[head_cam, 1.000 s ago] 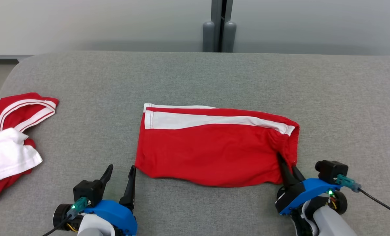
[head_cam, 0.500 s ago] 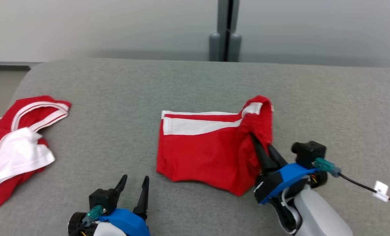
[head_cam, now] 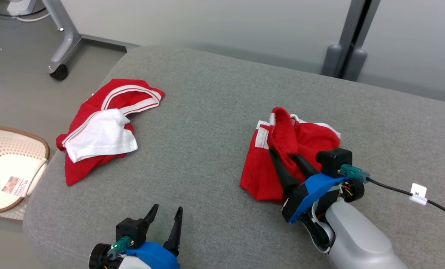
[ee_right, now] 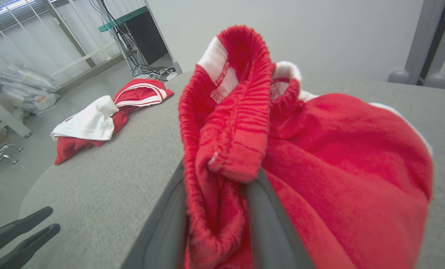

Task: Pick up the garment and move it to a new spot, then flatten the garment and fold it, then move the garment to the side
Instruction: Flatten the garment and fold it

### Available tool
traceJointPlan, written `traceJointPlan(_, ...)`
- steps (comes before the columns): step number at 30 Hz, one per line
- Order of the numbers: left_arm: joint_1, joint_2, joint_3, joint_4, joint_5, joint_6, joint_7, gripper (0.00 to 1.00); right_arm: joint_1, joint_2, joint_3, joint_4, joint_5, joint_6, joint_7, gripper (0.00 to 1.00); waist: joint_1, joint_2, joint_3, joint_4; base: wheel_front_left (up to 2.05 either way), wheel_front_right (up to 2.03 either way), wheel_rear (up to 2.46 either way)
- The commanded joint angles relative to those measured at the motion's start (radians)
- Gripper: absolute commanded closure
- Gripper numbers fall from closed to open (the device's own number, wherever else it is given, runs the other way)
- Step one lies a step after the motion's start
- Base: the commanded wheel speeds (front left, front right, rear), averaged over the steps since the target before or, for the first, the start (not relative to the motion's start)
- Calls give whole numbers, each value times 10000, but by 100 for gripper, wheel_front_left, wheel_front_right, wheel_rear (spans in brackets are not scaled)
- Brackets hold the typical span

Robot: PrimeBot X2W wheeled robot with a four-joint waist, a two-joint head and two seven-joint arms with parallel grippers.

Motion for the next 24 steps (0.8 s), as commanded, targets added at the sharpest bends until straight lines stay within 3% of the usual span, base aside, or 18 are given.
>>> traceJointPlan(1, -72, 42, 57, -40, -21, -13, -44, 0, -111, -44, -35, -124, 129, 5, -6, 0, 0, -1, 130, 139, 0, 0, 0)
traceJointPlan(6, 108, 146, 408, -240, 136, -14, -44, 0, 398, -57, -583, -1133, -242, 5, -7, 0, 0, -1, -25, -330, 0, 0, 0)
traceJointPlan(16, 401, 228, 1279, -1526, 1077, 452, -43, 0, 2088, -34, -3646, -2858, -2567, 5, -6, 0, 0, -1, -391, -1955, 0, 0, 0)
traceJointPlan(24, 924, 305, 1867, -2135, 1764, 774, -37, 0, 3272, -31, -4433, -3160, -3402, 5, -6, 0, 0, -1, -785, -2863, 0, 0, 0)
